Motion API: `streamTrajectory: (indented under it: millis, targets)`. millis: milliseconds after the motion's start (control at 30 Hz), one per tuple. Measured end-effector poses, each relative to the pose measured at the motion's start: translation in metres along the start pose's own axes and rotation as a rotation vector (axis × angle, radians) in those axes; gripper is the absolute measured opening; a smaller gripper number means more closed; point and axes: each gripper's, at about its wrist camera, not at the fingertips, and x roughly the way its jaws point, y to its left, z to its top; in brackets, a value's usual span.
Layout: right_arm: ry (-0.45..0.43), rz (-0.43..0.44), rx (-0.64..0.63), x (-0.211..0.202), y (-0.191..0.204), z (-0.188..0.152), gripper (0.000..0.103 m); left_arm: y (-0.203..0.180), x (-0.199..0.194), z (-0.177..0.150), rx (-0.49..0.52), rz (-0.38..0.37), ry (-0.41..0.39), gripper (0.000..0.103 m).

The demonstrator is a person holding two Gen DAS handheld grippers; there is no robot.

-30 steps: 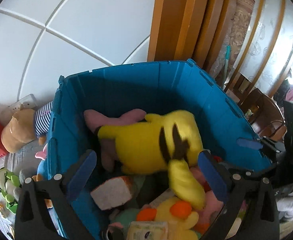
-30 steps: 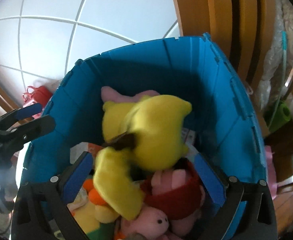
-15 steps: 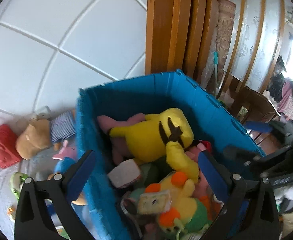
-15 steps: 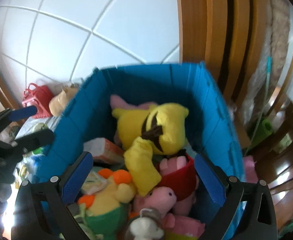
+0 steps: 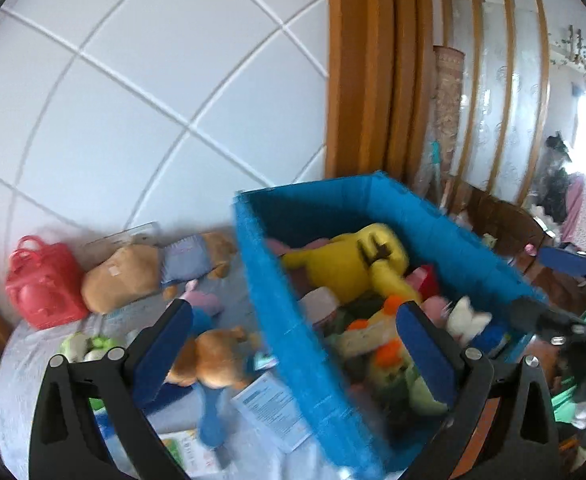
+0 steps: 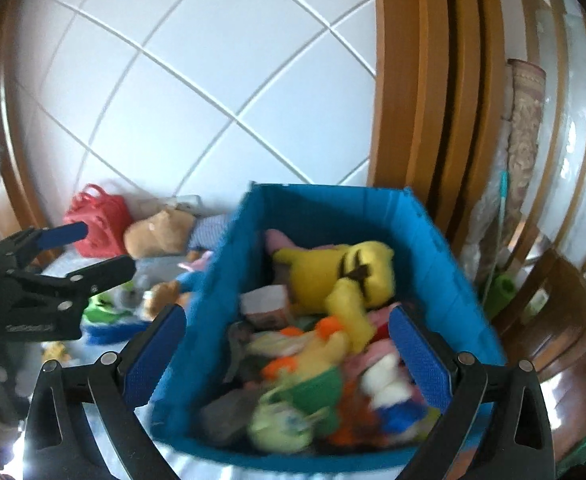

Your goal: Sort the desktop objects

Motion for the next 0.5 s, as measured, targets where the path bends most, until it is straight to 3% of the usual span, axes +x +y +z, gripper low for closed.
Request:
streamTrajectory:
  millis: [233, 400, 500]
  targets:
    - [-0.067, -0.017, 0.029, -0.035, 0.077, -0.048, 0.103, 0.048, -0.044, -0.053, -0.041, 0.023, 0.003, 0.103]
    - [-0.079, -0.077, -0.037, -0.034, 0.121, -0.083, 0.103, 0.066, -0.069, -0.089, -0.099, 0.08, 0.003, 0.103]
    - [-0.071, -0.028, -0.046, -0.033, 0.133, -0.095, 0.103, 0.068, -0.08, -0.109, -0.135, 0.121, 0.012, 0.103]
